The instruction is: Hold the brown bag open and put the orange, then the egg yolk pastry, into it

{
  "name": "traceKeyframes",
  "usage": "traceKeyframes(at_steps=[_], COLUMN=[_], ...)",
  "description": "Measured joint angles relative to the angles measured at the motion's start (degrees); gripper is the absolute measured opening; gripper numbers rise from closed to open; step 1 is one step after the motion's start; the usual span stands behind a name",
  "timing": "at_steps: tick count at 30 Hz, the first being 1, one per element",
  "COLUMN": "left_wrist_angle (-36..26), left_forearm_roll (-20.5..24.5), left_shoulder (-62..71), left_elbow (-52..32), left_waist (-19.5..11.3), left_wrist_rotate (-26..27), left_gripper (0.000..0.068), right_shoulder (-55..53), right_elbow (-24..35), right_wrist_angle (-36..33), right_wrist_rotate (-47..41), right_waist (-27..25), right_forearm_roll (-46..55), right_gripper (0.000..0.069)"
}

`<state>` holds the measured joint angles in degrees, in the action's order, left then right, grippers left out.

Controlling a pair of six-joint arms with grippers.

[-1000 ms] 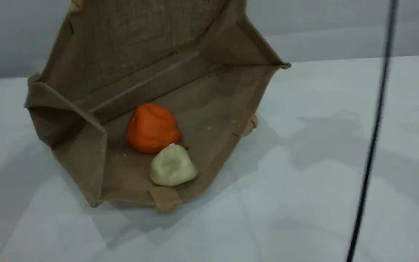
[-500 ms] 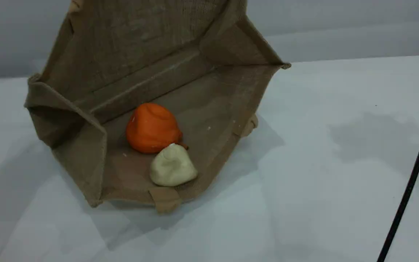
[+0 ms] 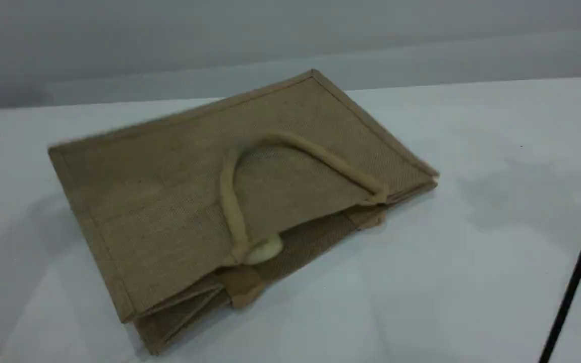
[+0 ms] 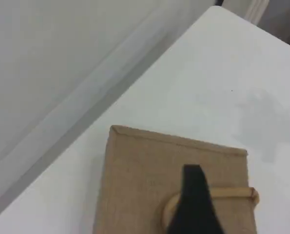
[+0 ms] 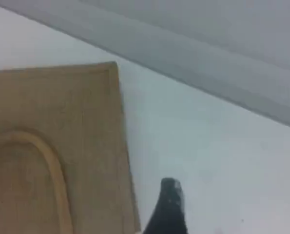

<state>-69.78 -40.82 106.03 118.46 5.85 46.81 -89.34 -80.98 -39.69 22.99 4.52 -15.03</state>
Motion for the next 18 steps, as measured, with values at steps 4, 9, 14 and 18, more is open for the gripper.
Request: traceKeyframes(at_steps=[4,9,14,18], left_wrist_angle=[-0.21,-0.21,-0.28,-0.36], left_forearm_roll=[0.68,6.45,16.73,23.68], left_shoulder=[-0.51,-4.44,-10.60,-15.96], left_elbow=[0.00,0.00,0.00,0.00], left_waist=[0.00,0.00,0.00,-0.05], left_wrist_rotate=[-4.26,-9.89,-16.22,-24.09], left_gripper=[0.0482,0.0482,0.0482,0.0482], right_shoulder=[2.85,7.86,14.68,21.03], right_elbow=[0.00,0.00,0.00,0.00], right_wrist_angle=[-1.65,-5.89,-10.54,-14.61], right_wrist_rotate=[0.00,0.00,0.00,-1.54], right_waist=[0.00,0.00,0.00,0.00], right_forearm_roll=[0.00,0.00,0.00,-0.05], right_gripper=[0.0555,0.0555,0.0554,0.0554])
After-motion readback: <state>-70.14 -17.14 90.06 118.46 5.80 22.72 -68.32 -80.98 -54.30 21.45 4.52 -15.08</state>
